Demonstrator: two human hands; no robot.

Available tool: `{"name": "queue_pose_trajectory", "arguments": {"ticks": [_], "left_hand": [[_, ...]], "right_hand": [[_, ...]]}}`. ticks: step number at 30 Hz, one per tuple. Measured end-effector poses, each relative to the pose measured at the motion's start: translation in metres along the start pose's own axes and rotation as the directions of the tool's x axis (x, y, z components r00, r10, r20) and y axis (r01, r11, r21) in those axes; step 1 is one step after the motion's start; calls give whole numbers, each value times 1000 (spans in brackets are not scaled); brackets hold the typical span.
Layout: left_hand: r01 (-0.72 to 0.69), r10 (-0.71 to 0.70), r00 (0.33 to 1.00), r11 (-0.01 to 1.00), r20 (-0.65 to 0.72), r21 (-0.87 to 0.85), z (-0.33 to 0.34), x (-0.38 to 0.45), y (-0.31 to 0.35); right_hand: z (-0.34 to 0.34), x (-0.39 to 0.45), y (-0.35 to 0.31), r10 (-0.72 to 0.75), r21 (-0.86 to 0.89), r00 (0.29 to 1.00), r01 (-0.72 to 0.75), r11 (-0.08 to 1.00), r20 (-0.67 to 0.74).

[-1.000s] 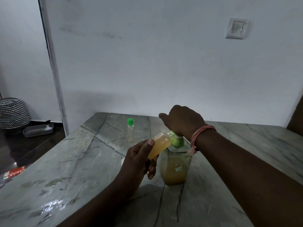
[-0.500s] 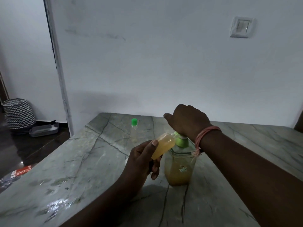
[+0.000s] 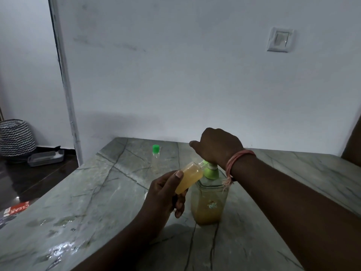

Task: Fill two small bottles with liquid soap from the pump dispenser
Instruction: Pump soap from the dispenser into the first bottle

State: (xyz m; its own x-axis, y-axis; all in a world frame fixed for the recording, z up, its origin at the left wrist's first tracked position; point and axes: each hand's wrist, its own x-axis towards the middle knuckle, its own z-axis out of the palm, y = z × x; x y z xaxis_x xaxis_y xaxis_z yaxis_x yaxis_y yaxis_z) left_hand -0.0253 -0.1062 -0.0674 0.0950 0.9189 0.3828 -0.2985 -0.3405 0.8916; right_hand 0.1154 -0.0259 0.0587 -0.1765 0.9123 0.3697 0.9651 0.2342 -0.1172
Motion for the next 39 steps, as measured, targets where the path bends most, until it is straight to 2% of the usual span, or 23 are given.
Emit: {"name": "queue_pose_trajectory", "arguments": {"ticks": [3, 7, 12, 16, 18, 21, 26, 29, 31, 34, 36, 39], "left_hand": [[8, -8, 1000, 1000, -4, 2, -1, -1, 0], [2, -2, 1000, 1000, -4, 7, -1, 1, -1], [12, -12, 1000, 1000, -14, 12, 0, 1, -2], [13, -13, 1000, 1000, -12, -2, -2, 0, -1], [10, -10, 1000, 1000, -7, -4, -3, 1, -2], [13, -13, 1000, 1000, -24, -1, -2, 2, -2], [14, -14, 1000, 1000, -21, 9, 0, 2, -1], [16, -16, 1000, 1000, -26, 5, 0, 0, -1], [20, -20, 1000, 1000, -15, 16, -2, 0, -1], [12, -12, 1000, 999, -15, 33, -1, 1, -1], [13, -12, 1000, 1000, -11, 20, 0, 1, -1], [19, -19, 1000, 1000, -2, 16, 0, 1, -2]], "right_hand": [[-2, -1, -1, -49, -58, 997, 45, 997, -65], [8, -3, 3, 44, 97, 998, -39, 994, -52], [3, -2, 1, 39, 54, 999, -38, 998, -19], [-4, 1, -2, -36, -53, 999, 35, 998, -19], [-2, 2, -1, -28, -18, 998, 27, 999, -57], [8, -1, 2, 32, 79, 999, -29, 996, -37], [4, 0, 1, 11, 31, 1000, -10, 999, -8], [-1, 1, -3, -65, -72, 997, 62, 995, -45], [1, 1, -1, -52, -48, 995, 48, 998, -81], [8, 2, 2, 31, 74, 999, -29, 997, -24], [8, 3, 2, 46, 80, 999, -48, 996, 25], [6, 3, 1, 33, 55, 999, -35, 998, 24]]}}
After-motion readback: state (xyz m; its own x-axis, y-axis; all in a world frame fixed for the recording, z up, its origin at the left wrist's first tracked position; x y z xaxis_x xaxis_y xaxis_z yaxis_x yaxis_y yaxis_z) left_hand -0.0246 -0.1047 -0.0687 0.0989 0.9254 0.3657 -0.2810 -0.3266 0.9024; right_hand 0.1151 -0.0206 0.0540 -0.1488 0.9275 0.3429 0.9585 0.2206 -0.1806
